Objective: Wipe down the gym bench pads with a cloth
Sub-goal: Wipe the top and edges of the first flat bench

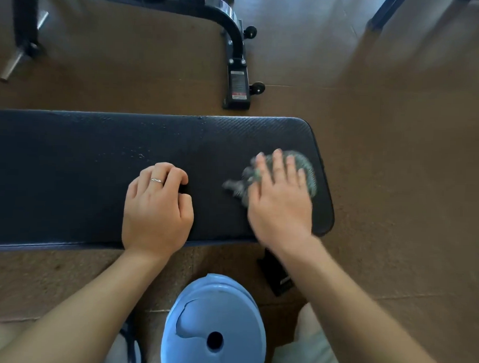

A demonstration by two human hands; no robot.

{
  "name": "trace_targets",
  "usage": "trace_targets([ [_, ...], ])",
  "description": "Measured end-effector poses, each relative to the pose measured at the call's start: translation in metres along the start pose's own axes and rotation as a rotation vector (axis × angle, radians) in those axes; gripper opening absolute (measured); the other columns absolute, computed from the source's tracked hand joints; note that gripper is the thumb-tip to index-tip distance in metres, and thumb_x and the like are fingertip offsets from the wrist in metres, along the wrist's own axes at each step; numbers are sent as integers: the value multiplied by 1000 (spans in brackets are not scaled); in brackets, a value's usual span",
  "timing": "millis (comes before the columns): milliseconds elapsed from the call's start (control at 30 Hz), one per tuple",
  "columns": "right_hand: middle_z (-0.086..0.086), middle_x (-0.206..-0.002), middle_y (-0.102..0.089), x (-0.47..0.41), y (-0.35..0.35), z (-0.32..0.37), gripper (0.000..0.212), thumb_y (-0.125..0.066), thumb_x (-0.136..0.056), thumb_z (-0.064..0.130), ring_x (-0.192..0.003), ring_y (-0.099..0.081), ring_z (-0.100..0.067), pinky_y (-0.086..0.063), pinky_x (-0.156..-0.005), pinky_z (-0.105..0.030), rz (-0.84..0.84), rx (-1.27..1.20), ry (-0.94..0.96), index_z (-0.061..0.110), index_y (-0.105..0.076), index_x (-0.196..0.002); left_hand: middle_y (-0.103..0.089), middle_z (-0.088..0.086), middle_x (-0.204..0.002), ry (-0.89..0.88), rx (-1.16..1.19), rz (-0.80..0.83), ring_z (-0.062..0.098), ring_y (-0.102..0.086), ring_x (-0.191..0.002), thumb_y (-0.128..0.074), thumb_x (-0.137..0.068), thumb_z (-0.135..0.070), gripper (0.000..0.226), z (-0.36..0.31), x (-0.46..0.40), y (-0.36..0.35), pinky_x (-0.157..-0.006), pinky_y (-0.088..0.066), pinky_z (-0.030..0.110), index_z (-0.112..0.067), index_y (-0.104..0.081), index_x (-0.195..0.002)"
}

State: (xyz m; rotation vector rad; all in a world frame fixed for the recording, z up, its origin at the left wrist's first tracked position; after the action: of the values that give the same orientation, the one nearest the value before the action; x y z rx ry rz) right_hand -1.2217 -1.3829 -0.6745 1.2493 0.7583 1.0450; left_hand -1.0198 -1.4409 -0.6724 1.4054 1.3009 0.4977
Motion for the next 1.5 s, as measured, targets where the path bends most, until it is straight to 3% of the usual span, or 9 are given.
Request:
trace_targets([
  [133,4,-170,5,47,-7,23,57,-13,-107,51,-157,10,-19,0,-128,-43,87,2,221,38,-3,-161,-61,3,-110,-13,-3,-12,26,-55,-106,-45,-86,-11,24,-3,-1,1,-94,-41,39,-13,-62,-102],
  [300,3,-171,3,-51,1,21,57,-14,-107,48,-157,7,-19,4,-127,-40,72,3,208,38,-5,-162,-61,3,-110,-22,1,-17,26,-55,-107,-46,-87,-10,23,-1,-1,1,-95,-42,39,-13,-62,-103],
  [433,-3,-171,3,-112,-5,58,58,-13,-107,45,-157,6,-27,4,-127,-47,79,36,121,31,-6,-163,-63,5,-110,-32,1,-38,27,-56,-107,-47,-87,-8,23,-1,0,1,-94,-43,40,-11,-63,-103],
  [633,1,-171,-8,-117,-2,81,55,-16,-108,44,-158,-3,-25,-1,-128,-43,107,38,359,33,-13,-162,-63,5,-110,-37,-5,-49,27,-56,-106,-46,-87,-7,24,-1,1,1,-93,-43,39,-11,-63,-102],
  [800,-3,-168,-22,-135,13,12,55,-19,-107,45,-156,-16,-21,-6,-127,-37,34,22,168,34,-24,-161,-63,3,-110,-11,20,-43,25,-56,-106,-44,-89,-11,24,0,1,1,-93,-44,36,-13,-63,-102],
  [1000,-11,-171,-2,-64,18,-35,56,-20,-108,46,-157,-2,-28,-2,-127,-41,1,-19,-113,33,-14,-163,-64,3,-110,-9,27,-29,24,-56,-106,-43,-88,-12,25,0,1,1,-93,-44,36,-13,-64,-102],
  [1133,-7,-170,10,6,13,-27,58,-16,-107,49,-157,10,-25,4,-127,-39,50,25,-86,36,-1,-162,-64,5,-111,-13,17,-18,27,-56,-107,-44,-88,-11,24,0,1,1,-92,-46,40,-12,-63,-103],
  [1367,-6,-171,-1,-124,23,-47,56,-18,-107,47,-158,0,-25,1,-127,-41,61,-36,-56,37,-14,-162,-63,6,-111,-16,7,-23,28,-56,-107,-41,-88,-14,27,-2,0,2,-93,-44,40,-11,-63,-102],
  [1500,-7,-171,-2,-111,23,-47,55,-19,-108,46,-157,-1,-26,-1,-127,-41,44,-60,-63,36,-15,-162,-63,6,-112,-16,8,-23,29,-56,-108,-43,-87,-12,26,-2,1,2,-92,-44,41,-11,-63,-103],
])
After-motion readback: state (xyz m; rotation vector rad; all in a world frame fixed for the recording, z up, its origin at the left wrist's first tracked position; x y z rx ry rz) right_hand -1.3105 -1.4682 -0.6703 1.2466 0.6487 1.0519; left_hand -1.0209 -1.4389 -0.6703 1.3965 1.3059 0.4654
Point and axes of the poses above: each hand's wrist, its own x-axis away from the middle knuckle, its own y-axis out of the back of the hand, z = x × y, the point moved 4 cm from there along -x, towards the middle knuckle
